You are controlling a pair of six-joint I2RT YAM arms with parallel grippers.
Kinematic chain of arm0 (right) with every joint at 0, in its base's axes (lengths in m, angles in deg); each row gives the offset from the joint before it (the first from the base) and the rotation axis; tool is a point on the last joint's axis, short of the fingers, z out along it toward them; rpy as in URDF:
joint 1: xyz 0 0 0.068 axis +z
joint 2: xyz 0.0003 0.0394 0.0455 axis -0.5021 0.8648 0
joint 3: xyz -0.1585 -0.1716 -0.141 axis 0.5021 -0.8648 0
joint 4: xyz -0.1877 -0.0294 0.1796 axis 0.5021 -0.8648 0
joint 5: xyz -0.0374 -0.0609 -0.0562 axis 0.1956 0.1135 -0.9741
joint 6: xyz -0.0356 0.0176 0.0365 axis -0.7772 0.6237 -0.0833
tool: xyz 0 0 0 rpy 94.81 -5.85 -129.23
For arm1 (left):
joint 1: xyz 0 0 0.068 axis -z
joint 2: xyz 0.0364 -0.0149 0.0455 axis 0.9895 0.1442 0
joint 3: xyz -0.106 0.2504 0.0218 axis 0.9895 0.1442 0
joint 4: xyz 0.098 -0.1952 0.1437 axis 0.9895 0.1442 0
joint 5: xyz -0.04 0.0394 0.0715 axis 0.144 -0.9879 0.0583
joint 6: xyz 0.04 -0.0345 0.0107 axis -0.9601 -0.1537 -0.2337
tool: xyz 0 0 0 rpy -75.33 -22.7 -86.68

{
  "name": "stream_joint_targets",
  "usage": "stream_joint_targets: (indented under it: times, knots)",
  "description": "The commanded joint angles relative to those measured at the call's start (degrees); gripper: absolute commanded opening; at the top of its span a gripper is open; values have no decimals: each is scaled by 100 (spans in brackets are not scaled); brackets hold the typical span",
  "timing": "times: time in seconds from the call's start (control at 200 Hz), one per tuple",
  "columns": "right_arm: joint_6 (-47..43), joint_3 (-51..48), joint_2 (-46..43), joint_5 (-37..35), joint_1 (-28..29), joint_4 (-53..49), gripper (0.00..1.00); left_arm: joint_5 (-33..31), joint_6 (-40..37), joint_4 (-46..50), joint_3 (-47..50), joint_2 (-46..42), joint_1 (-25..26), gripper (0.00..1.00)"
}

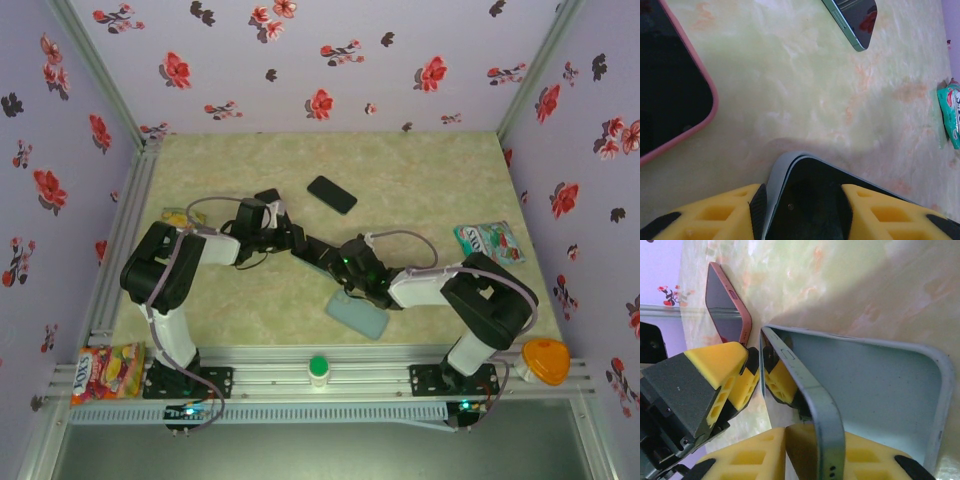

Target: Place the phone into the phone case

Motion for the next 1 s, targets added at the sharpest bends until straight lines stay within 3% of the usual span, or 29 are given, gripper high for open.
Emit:
stream_joint_targets:
  times: [0.0, 0.23, 0.995]
  knots:
    - [-317, 152, -31, -118, 31, -581, 28, 5, 5, -19, 96, 16, 38, 45]
    - [-509, 368, -20, -121, 24, -836, 40, -4, 5, -30, 146, -33, 38, 45]
    - [-790, 880, 138, -3, 25, -1415, 65, -80, -15, -63, 266, -125, 39, 45]
